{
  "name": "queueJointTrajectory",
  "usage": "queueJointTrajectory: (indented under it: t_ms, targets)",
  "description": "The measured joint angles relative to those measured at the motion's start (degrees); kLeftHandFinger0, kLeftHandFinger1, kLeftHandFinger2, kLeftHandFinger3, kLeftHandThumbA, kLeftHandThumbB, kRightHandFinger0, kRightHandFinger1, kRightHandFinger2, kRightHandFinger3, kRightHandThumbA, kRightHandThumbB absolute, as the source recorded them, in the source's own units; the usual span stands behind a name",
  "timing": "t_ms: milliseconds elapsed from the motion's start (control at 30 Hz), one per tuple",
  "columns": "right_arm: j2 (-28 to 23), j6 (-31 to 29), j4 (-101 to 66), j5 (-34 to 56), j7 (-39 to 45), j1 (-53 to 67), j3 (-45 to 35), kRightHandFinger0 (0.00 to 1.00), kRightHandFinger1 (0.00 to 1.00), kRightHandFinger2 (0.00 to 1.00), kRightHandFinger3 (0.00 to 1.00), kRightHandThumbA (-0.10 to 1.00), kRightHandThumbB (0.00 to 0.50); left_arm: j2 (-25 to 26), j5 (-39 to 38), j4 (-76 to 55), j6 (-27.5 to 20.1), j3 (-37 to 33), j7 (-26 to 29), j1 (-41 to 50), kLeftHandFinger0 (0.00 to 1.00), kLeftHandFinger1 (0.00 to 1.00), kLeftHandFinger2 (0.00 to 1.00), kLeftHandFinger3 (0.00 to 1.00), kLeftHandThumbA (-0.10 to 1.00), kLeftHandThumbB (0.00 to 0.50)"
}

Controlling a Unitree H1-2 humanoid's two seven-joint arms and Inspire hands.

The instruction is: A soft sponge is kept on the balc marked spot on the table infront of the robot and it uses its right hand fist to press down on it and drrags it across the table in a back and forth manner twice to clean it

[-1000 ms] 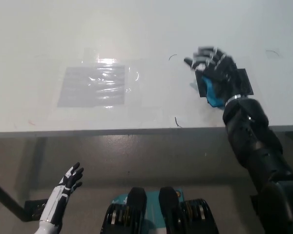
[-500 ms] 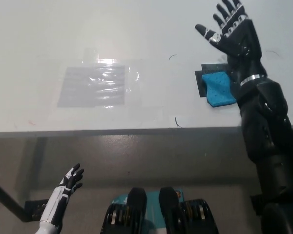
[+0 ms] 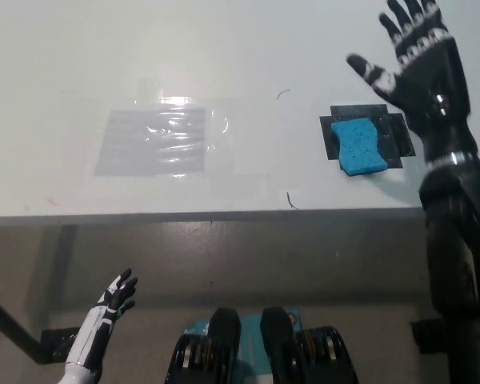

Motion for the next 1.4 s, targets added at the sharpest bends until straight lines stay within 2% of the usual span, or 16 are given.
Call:
queueJointTrajectory:
  t_ms: [67,133,200,233,300,367,433,567,633,767,800,900,1000,1100,1300,1400]
  targets:
    - [-0.09,0.33,-3.33,0.10,0.01,3.24,0.35,1.00,1.00,1.00,1.00,1.00,0.411,0.00,0.00,0.04,0.00,-0.01,0.00,0.00,1.00,1.00,1.00,1.00,1.00,0.500]
    - [-0.19,0.62,-5.66,0.23,0.01,5.57,0.62,1.00,1.00,1.00,1.00,1.00,0.376,0.00,0.00,0.06,0.00,-0.01,0.00,0.00,1.00,1.00,1.00,1.00,1.00,0.500]
    - [-0.28,0.87,-10.22,0.33,0.02,10.36,1.18,1.00,1.00,1.00,1.00,1.00,0.384,0.00,0.00,0.12,0.01,0.00,0.00,0.00,1.00,1.00,1.00,1.00,1.00,0.500]
    - [-0.33,0.92,-12.31,0.40,0.04,12.64,1.50,1.00,1.00,1.00,1.00,1.00,0.426,0.00,0.00,0.13,0.01,-0.01,-0.01,-0.01,1.00,1.00,1.00,1.00,1.00,0.500]
    - [-0.46,0.95,-16.27,0.47,0.13,17.20,2.43,1.00,1.00,1.00,1.00,1.00,0.474,0.00,0.00,0.27,0.00,0.00,-0.01,-0.02,1.00,1.00,1.00,1.00,1.00,0.500]
    - [-0.73,0.93,-20.50,0.54,0.33,22.32,3.68,1.00,1.00,1.00,1.00,1.00,0.422,0.00,-0.01,0.50,0.00,0.00,-0.01,-0.02,1.00,1.00,1.00,1.00,1.00,0.500]
    - [-1.06,0.77,-24.41,0.53,0.79,27.77,4.97,1.00,1.00,1.00,1.00,1.00,0.404,0.01,-0.01,0.71,0.00,0.03,-0.01,-0.06,1.00,1.00,1.00,1.00,1.00,0.500]
    - [-1.87,-1.80,-31.45,0.05,2.58,39.41,9.04,1.00,1.00,1.00,1.00,1.00,0.403,0.21,-0.06,1.39,-0.12,0.15,-0.04,-0.50,1.00,1.00,1.00,1.00,1.00,0.500]
    - [-1.80,-4.01,-29.81,-0.35,3.45,43.22,10.29,1.00,1.00,1.00,1.00,1.00,0.430,0.59,-0.07,1.44,-0.16,0.25,-0.04,-0.71,1.00,1.00,1.00,1.00,1.00,0.500]
    - [-1.63,-6.34,-19.09,-1.01,4.05,43.67,10.63,1.00,1.00,1.00,1.00,1.00,0.428,1.13,-0.18,1.61,-0.48,0.25,-0.07,-1.52,1.00,1.00,1.00,1.00,1.00,0.500]
    - [-1.43,-6.49,-14.40,-1.28,4.09,42.87,10.67,1.00,1.00,1.00,1.00,1.00,0.384,1.23,-0.20,1.62,-0.72,0.24,-0.08,-1.65,1.00,1.00,1.00,1.00,1.00,0.498]
    - [-1.38,-6.91,-7.13,-2.03,4.18,40.69,10.89,1.00,1.00,1.00,1.00,1.00,0.314,1.23,-0.23,1.75,-0.98,0.22,-0.07,-1.63,1.00,1.00,1.00,1.00,1.00,0.493]
    - [-1.51,-6.96,-4.15,-2.93,4.30,38.84,11.59,1.00,1.00,1.00,1.00,1.00,0.322,1.34,-0.22,1.78,-1.31,0.27,-0.06,-1.73,1.00,1.00,1.00,1.00,1.00,0.500]
    - [-1.54,-6.98,-3.63,-3.82,4.34,37.31,12.05,1.00,1.00,1.00,1.00,1.00,0.279,1.36,-0.22,1.77,-1.34,0.32,-0.05,-2.11,1.00,1.00,1.00,1.00,1.00,0.500]
    - [-1.63,-6.98,-3.33,-4.64,4.35,36.29,12.08,1.00,1.00,1.00,1.00,1.00,0.274,1.37,-0.22,1.52,-1.32,0.31,-0.06,-2.85,1.00,1.00,1.00,1.00,1.00,0.500]
    - [-1.63,-6.97,-3.08,-4.79,4.35,36.32,12.07,1.00,1.00,1.00,1.00,1.00,0.246,1.46,-0.21,1.48,-1.32,0.25,-0.07,-2.94,1.00,1.00,1.00,1.00,1.00,0.489]
